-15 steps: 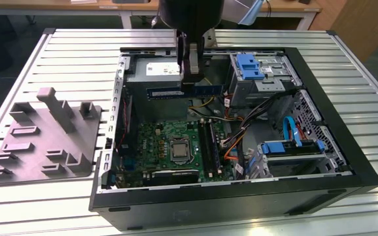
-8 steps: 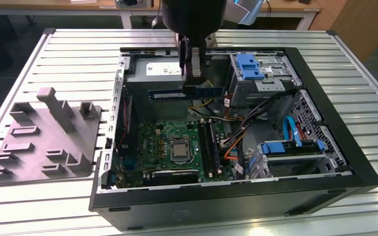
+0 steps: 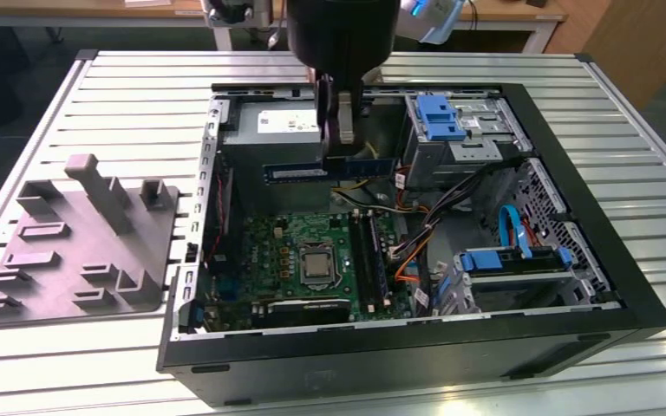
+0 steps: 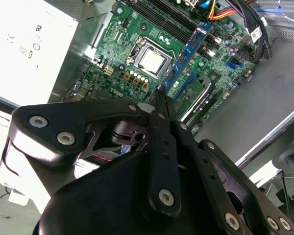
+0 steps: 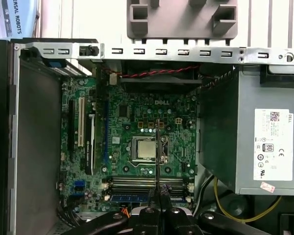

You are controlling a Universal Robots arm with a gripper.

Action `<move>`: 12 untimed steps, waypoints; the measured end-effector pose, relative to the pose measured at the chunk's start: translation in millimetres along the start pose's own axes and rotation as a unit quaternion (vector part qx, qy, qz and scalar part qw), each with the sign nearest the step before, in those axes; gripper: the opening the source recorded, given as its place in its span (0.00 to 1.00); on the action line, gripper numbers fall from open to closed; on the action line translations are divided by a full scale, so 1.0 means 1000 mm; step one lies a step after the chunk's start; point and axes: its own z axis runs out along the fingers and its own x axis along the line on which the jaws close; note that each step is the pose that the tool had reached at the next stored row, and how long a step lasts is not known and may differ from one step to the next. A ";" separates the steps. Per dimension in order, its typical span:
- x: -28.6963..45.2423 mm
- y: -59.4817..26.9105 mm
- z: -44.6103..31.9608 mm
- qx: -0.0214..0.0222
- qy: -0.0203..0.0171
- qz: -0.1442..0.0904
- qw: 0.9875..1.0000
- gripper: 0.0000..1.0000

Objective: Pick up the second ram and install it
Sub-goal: 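Pick up the second ram and move it above second insertion slot, then insert the second ram into the second slot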

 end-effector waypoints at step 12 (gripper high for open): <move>0.0000 -0.0001 0.0084 0.000 0.000 0.000 1.000 0.11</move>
